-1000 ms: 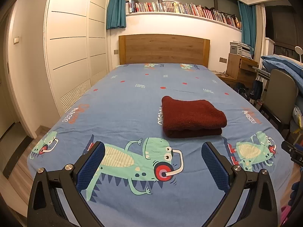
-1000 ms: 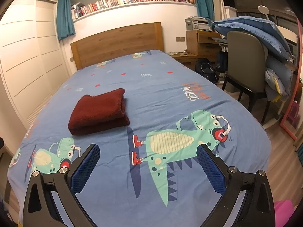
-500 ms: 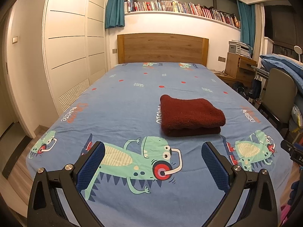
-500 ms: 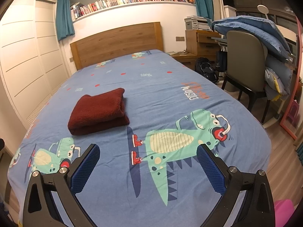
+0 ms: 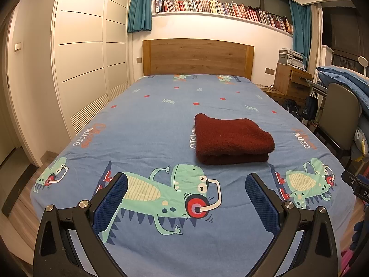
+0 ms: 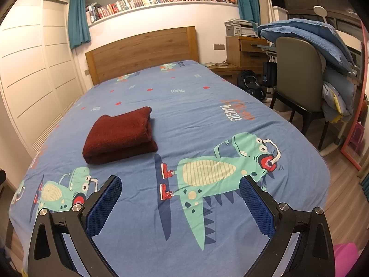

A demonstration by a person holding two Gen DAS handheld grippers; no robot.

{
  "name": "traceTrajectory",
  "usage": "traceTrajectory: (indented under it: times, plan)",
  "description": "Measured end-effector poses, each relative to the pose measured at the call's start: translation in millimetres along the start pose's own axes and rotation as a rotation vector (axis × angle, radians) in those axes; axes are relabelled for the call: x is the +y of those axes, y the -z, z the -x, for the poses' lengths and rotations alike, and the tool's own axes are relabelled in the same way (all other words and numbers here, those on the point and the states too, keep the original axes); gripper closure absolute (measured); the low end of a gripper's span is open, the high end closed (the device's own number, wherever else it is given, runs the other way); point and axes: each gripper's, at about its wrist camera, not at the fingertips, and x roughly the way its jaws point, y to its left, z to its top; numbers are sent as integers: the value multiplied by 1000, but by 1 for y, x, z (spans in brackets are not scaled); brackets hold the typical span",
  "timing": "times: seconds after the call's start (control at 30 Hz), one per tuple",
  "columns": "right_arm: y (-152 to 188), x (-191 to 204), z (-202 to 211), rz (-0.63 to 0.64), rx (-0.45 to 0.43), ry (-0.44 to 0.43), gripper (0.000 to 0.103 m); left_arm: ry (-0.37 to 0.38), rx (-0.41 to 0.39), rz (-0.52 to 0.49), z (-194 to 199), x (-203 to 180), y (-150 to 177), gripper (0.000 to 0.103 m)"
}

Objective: Fold small clothes

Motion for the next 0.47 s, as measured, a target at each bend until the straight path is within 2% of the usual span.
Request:
traceTrajectory:
  times: [0.47]
  plan:
    - [3,-2,-1,-6,0,8,1,3,18,-1,-4,0,2,2]
